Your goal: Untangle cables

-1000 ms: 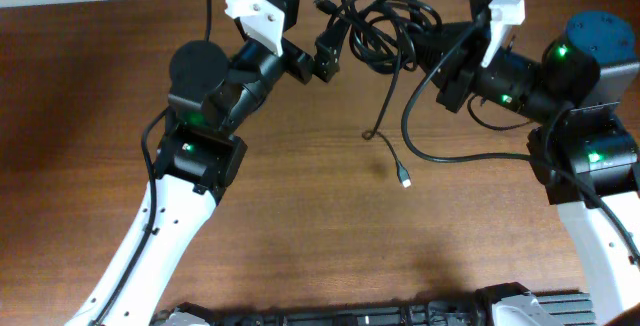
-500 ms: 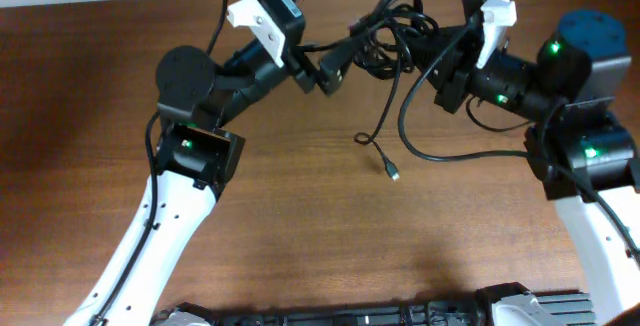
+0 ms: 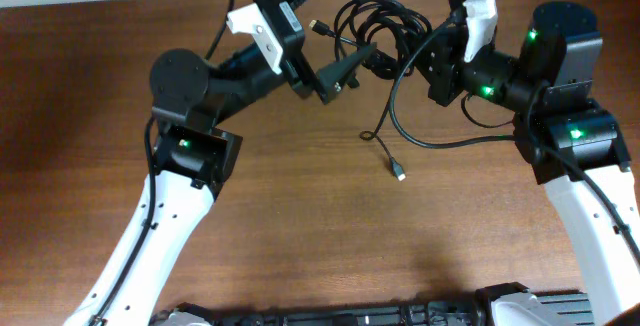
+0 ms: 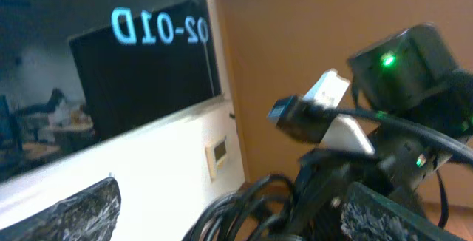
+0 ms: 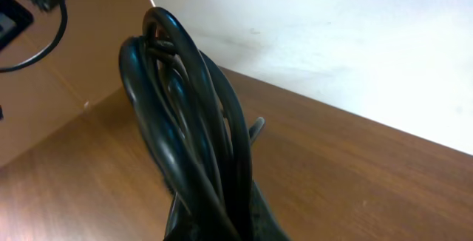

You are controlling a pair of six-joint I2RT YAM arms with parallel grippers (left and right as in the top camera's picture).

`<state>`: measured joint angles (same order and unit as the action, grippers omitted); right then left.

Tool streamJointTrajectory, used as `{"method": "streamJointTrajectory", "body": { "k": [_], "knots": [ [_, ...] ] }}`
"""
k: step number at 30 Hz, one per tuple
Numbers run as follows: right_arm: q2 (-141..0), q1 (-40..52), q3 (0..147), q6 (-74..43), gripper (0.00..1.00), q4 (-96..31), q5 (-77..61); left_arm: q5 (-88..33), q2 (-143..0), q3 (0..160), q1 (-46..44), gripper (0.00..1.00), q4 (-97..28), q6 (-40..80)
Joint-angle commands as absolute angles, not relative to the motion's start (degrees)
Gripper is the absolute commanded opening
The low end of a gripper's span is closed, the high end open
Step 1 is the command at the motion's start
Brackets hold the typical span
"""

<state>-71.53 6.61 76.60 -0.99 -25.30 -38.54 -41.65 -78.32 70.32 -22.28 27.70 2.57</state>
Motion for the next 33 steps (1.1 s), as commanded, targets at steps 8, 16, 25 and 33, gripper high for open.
{"method": "streamJointTrajectory", "body": {
  "k": [8, 16, 25, 33],
  "knots": [
    [-71.3, 6.7, 77.1, -0.4, 0.04, -21.9, -40.7, -29.2, -78.2, 70.7, -22.1, 0.90, 12.8, -3.3],
    [-71.3, 7.1, 77.1, -0.3, 0.04, -22.3, -43.3, -9.1, -78.4, 70.7, -27.4, 0.91, 11.2, -3.3],
    [-71.3, 9.1, 77.1, 5.8, 0.04, -23.6, -42.8, 13.3, -78.4, 70.7, -28.4, 0.85, 8.9, -7.4],
    [-71.3, 9.0, 77.1, 7.1, 0.04, -23.8, -36.1, 18.9, -78.4, 70.7, -28.4, 0.97, 8.7, -32.0]
  ]
}}
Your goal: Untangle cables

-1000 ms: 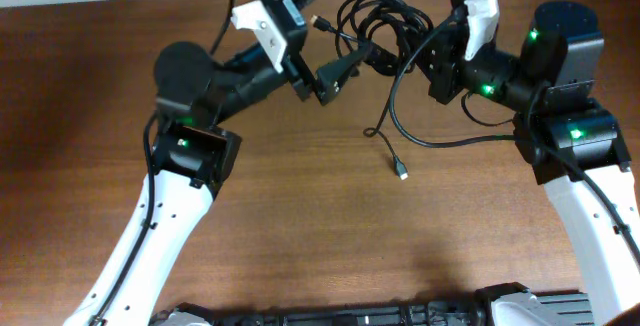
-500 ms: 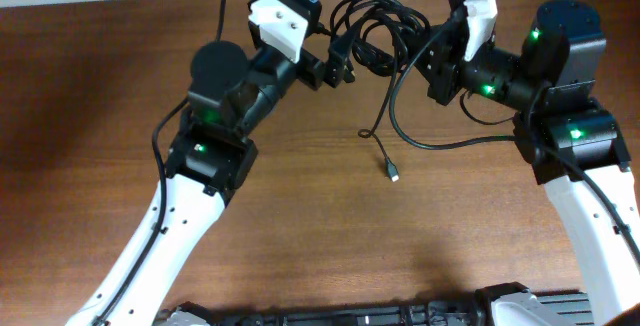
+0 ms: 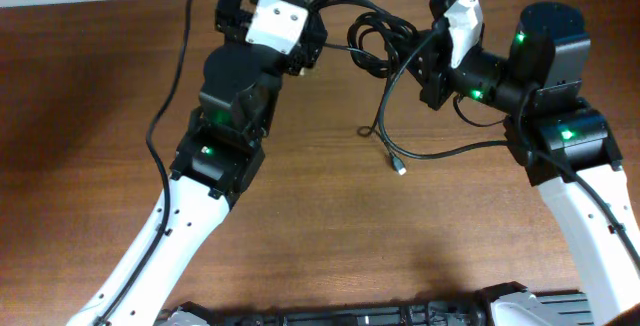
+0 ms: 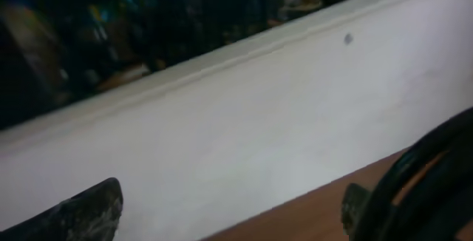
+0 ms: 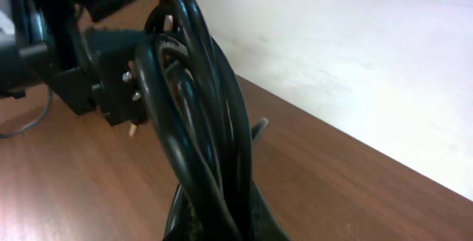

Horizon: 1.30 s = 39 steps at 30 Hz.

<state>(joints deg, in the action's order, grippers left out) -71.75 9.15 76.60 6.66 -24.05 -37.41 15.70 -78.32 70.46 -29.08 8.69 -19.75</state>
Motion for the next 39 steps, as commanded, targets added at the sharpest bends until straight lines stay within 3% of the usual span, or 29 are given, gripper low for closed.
{"method": "streamJointTrajectory", "body": {
  "k": [1, 6, 12, 25, 30, 35, 39],
  "knots": [
    [-71.3, 9.0, 77.1, 7.1, 0.04, -23.8, -36.1, 18.9, -78.4, 70.7, -28.4, 1.00, 8.7, -34.2],
    [-71.3, 8.9, 77.1, 7.1, 0.04, -26.3, -33.3, 22.0, -78.4, 70.7, -28.3, 0.99, 7.8, -34.3],
    [-71.3, 8.9, 77.1, 7.1, 0.04, -30.9, -27.9, 40.0, -78.4, 70.7, -28.3, 0.99, 7.8, -33.9],
    [-71.3, 8.9, 77.1, 5.3, 0.04, -31.7, -22.0, 39.4, -78.4, 70.7, -26.0, 0.99, 3.8, -24.1],
    [-71.2, 7.8, 77.1, 0.7, 0.04, -27.6, -21.6, 22.9, -78.4, 70.7, -26.0, 0.99, 1.4, -18.7],
    [-71.1, 6.5, 77.1, -2.4, 0.04, -26.3, -23.8, -18.8, -78.4, 70.7, -26.0, 0.99, 0.8, -18.7],
    [-71.1, 6.6, 77.1, 3.0, 0.04, -26.0, -33.9, -38.3, -78.5, 70.7, -26.1, 1.00, 4.6, -19.6]
  ]
}}
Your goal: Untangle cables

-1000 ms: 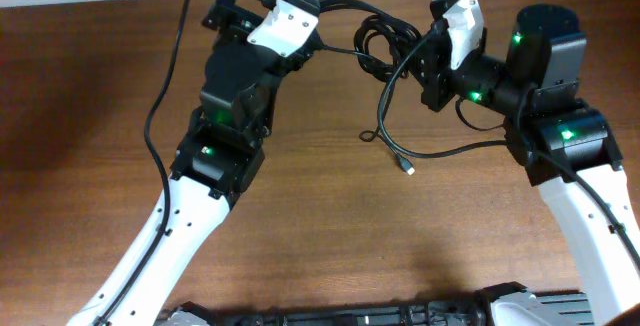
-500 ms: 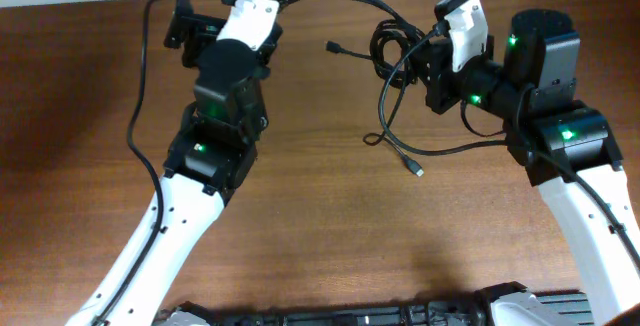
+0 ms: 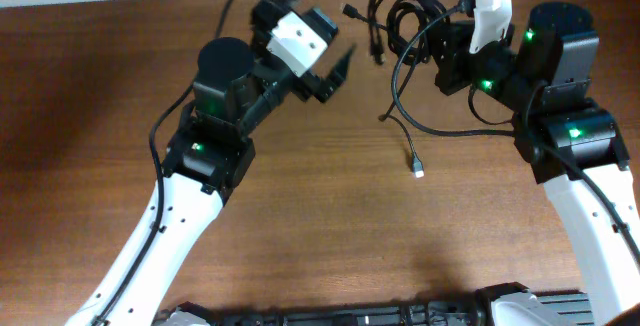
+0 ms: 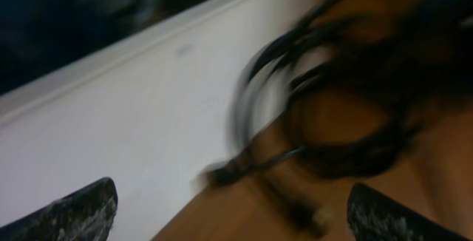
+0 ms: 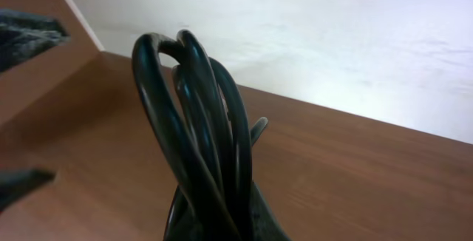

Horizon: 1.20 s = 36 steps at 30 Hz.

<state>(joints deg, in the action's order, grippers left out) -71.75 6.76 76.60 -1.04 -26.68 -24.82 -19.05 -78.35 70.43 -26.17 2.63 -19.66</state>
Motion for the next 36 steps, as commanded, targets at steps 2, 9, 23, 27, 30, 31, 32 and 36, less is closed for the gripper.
{"method": "streamJointTrajectory", "body": {
  "k": [2, 9, 23, 27, 30, 31, 32, 36],
  "knots": [
    [-71.1, 6.6, 77.1, 7.1, 0.04, -25.8, -40.9, -41.5, -78.6, 70.7, -26.1, 1.00, 4.9, -22.2],
    [-71.1, 6.5, 77.1, 8.4, 0.04, -23.8, -44.3, -45.3, -79.1, 70.7, -26.2, 0.84, 5.5, -22.8],
    [-71.1, 6.7, 77.1, 7.1, 0.04, -21.8, -45.5, -26.3, -79.1, 70.7, -26.2, 0.83, 4.1, -20.3],
    [-71.1, 6.7, 77.1, 7.1, 0.04, -21.6, -49.6, -27.7, -79.1, 70.7, -26.3, 0.88, 6.0, -20.2],
    [-71.1, 6.7, 77.1, 7.1, 0.04, -20.7, -51.5, -37.5, -79.1, 70.7, -26.3, 0.83, 8.4, -20.2],
    [-71.1, 6.7, 77.1, 7.1, 0.04, -20.7, -51.5, -38.2, -79.1, 70.7, -26.3, 0.79, 8.5, -20.2],
    [-71.1, 6.7, 77.1, 7.1, 0.04, -20.6, -51.4, -38.2, -79.1, 70.7, -26.3, 0.78, 8.5, -20.2],
    [-71.1, 6.7, 77.1, 7.0, 0.04, -19.0, -51.6, -38.2, -79.1, 70.7, -26.3, 0.65, 8.3, -20.2]
  ]
}}
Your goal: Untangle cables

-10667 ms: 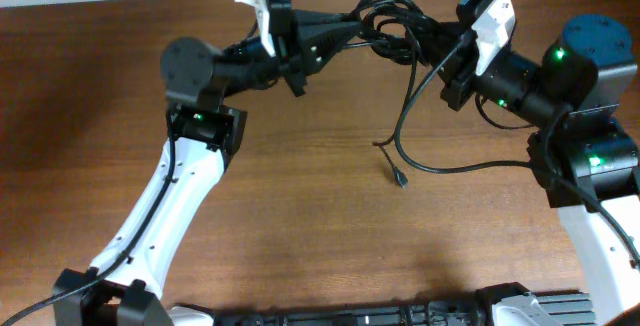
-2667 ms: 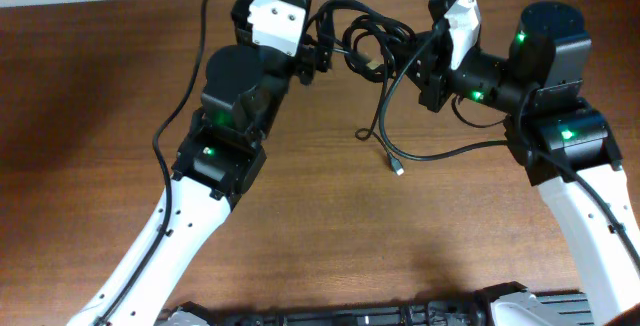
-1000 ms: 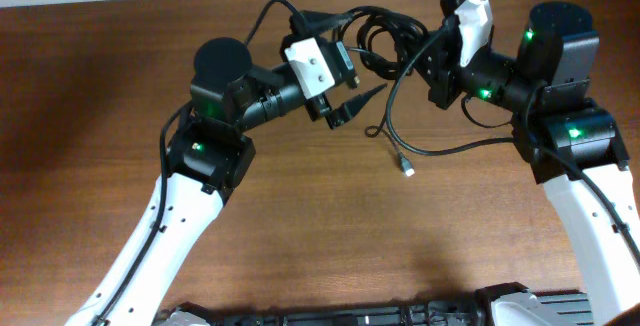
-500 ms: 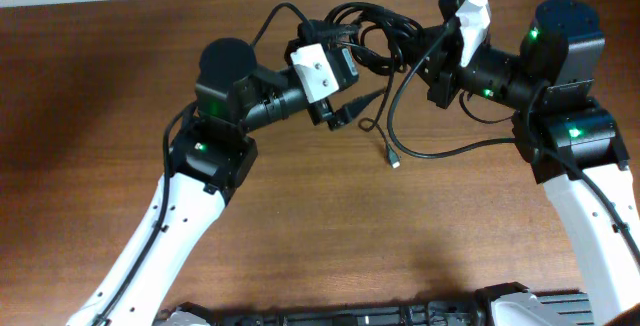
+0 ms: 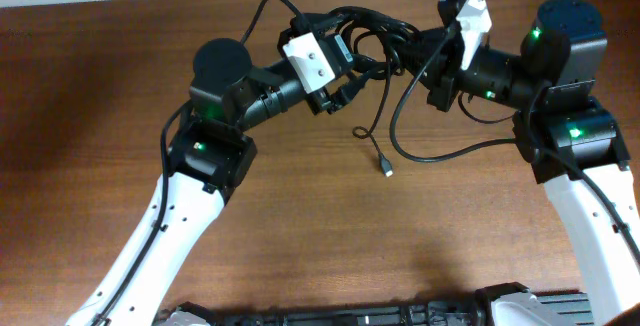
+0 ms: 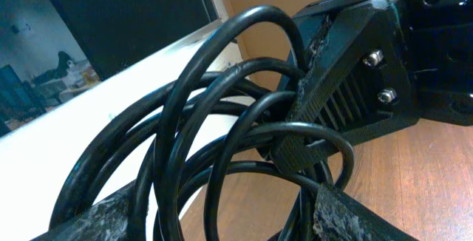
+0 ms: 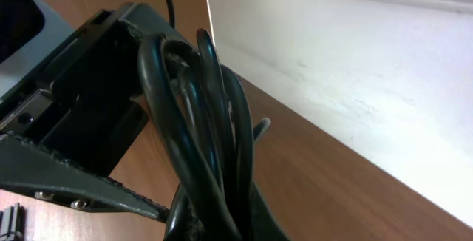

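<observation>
A tangled bundle of black cables (image 5: 375, 28) hangs near the table's far edge. My right gripper (image 5: 428, 61) is shut on it from the right; in the right wrist view the loops (image 7: 199, 108) rise out of that gripper (image 7: 222, 222). My left gripper (image 5: 352, 61) has come in from the left and is open, its fingers wide apart with several loops (image 6: 222, 123) between them (image 6: 229, 215). One loose end with a small plug (image 5: 386, 171) trails on the wood below the bundle.
The brown wooden table (image 5: 300, 226) ends at a white wall strip just behind the bundle. A long slack loop of cable (image 5: 440, 153) lies on the table under the right arm. Both arms meet closely at the bundle.
My left gripper was open and apart from the bundle, to its left; now its fingers straddle the loops. The bundle, the right gripper and the loose plug end sit further left.
The right gripper stayed shut on the bundle throughout. The open left gripper stood by the bundle's left side, then was turned toward the far edge near a strand, then stood clear to the left. Now it is open around the loops.
</observation>
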You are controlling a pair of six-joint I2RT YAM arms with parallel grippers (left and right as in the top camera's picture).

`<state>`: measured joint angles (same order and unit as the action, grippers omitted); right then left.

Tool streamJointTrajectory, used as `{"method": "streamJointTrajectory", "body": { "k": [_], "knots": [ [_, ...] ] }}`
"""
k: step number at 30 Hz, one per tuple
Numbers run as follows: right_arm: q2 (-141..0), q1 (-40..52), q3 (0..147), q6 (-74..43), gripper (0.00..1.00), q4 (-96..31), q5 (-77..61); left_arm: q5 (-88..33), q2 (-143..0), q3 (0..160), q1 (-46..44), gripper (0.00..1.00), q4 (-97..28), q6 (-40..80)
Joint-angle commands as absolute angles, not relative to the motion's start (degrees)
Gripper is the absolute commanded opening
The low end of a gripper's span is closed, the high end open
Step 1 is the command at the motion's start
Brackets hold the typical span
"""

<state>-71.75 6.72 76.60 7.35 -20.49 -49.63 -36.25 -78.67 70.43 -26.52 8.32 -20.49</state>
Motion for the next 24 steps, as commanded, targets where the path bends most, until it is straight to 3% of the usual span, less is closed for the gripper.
{"method": "streamJointTrajectory", "body": {
  "k": [1, 4, 5, 6, 7, 8, 9, 11, 13, 15, 18, 20, 24],
  "knots": [
    [-71.1, 6.7, 77.1, 7.0, 0.04, -18.5, -53.5, -38.2, -79.1, 70.7, -26.3, 0.63, 8.3, -20.2],
    [-71.1, 6.7, 77.1, 7.0, 0.04, -18.4, -57.7, -37.6, -79.2, 70.7, -26.3, 0.65, 8.3, -20.2],
    [-71.1, 6.7, 77.1, 7.0, 0.04, -18.4, -58.5, -37.3, -79.2, 70.7, -26.2, 0.60, 8.4, -20.2],
    [-71.1, 6.7, 77.1, 7.0, 0.04, -18.6, -58.5, -36.0, -79.2, 70.7, -26.2, 0.50, 8.6, -20.2],
    [-71.1, 6.7, 77.1, 7.0, 0.04, -19.4, -58.5, -33.7, -79.2, 70.7, -26.2, 0.15, 9.2, -20.2],
    [-71.1, 6.7, 77.1, 7.1, 0.04, -20.0, -58.5, -32.5, -79.2, 70.7, -26.2, 0.04, 9.6, -20.2],
    [-71.1, 6.7, 77.1, 7.1, 0.04, -20.7, -58.3, -31.4, -79.2, 70.7, -26.2, 0.00, 10.2, -20.2],
    [-71.1, 6.7, 77.1, 7.1, 0.04, -21.2, -58.3, -31.4, -79.2, 70.7, -26.2, 0.00, 11.2, -20.2],
    [-71.1, 6.7, 77.1, 7.0, 0.29, -21.2, -53.2, -27.3, -79.2, 70.7, -26.2, 0.00, 11.2, -17.3],
    [-71.1, 6.7, 77.1, 5.3, 0.43, -21.2, -45.9, -19.5, -79.2, 70.7, -26.2, 0.00, 10.4, -13.6],
    [-71.1, 6.7, 77.1, 5.3, 0.44, -20.9, -44.3, -17.3, -79.2, 70.7, -26.2, 0.00, 10.5, -11.1],
    [-71.1, 6.7, 77.1, 5.3, 0.36, -20.3, -44.3, -17.9, -79.2, 70.7, -26.2, 0.00, 10.5, -11.1],
    [-71.1, 6.7, 77.1, 5.3, 0.35, -19.3, -44.2, -18.2, -79.2, 70.7, -26.2, 0.00, 10.5, -11.1]
  ]
}}
